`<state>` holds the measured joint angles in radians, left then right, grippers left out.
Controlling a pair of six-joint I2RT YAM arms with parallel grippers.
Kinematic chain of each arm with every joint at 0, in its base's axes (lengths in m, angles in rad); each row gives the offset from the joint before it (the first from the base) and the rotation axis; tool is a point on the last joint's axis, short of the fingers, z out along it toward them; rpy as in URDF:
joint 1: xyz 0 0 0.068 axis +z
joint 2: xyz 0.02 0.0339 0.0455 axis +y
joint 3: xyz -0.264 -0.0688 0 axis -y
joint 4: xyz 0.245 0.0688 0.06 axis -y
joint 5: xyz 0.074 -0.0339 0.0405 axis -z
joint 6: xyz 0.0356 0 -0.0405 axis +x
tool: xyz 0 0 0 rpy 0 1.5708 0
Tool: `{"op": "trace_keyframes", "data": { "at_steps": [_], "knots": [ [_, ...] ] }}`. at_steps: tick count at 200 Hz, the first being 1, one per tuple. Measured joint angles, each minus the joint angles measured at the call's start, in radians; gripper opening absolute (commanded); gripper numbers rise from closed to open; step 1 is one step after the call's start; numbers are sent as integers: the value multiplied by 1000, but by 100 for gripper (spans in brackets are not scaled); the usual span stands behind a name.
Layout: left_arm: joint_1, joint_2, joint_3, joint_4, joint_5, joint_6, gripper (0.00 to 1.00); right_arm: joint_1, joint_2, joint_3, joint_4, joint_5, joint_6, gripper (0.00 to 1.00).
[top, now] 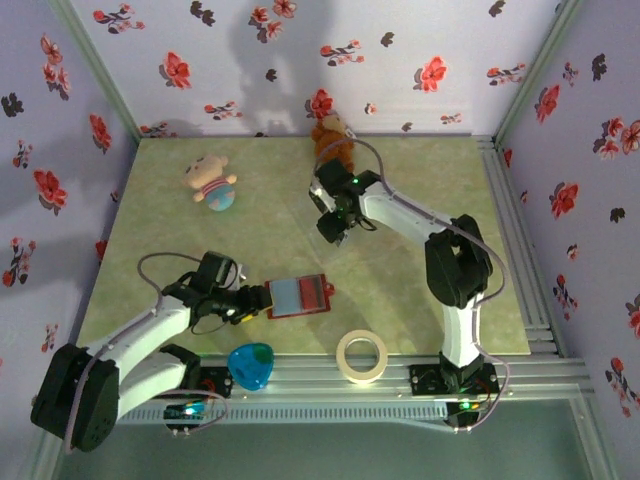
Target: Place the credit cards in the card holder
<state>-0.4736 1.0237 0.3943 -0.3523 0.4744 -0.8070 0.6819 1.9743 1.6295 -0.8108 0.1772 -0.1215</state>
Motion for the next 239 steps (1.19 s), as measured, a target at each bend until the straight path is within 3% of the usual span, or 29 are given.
{"op": "trace_keyframes", "data": {
  "at_steps": [36,108,193,239],
  "knots": [
    [0,0,0,0,0,0,59,46,-13,-44,44,192,-34,77],
    [-6,10,-3,6,-1,-2,60,66,-97,-108,127,343,-80,40],
    [-6,17,-3,5,0,-2,60,66,-95,-105,98,287,-77,11],
    [-6,17,-3,3,0,-1,60,64,-95,-85,45,219,-30,6]
  ]
}}
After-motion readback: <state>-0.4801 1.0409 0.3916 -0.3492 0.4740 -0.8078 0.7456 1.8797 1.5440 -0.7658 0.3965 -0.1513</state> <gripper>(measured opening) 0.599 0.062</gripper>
